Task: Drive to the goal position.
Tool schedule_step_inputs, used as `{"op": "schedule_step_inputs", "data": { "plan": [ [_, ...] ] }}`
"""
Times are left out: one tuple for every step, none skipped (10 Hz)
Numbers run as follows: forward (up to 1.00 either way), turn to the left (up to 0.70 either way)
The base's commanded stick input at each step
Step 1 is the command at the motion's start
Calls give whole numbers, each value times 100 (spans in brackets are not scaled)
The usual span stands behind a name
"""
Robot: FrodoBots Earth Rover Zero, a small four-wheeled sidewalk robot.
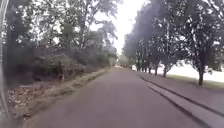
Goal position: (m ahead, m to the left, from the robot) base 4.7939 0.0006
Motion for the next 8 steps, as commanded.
{"op": "schedule_step_inputs", "data": {
  "plan": [
    [70, 0],
    [70, 0],
    [70, 0],
    [70, 0],
    [70, 0],
    [70, 0],
    [70, 0],
    [70, 0]
  ]
}}
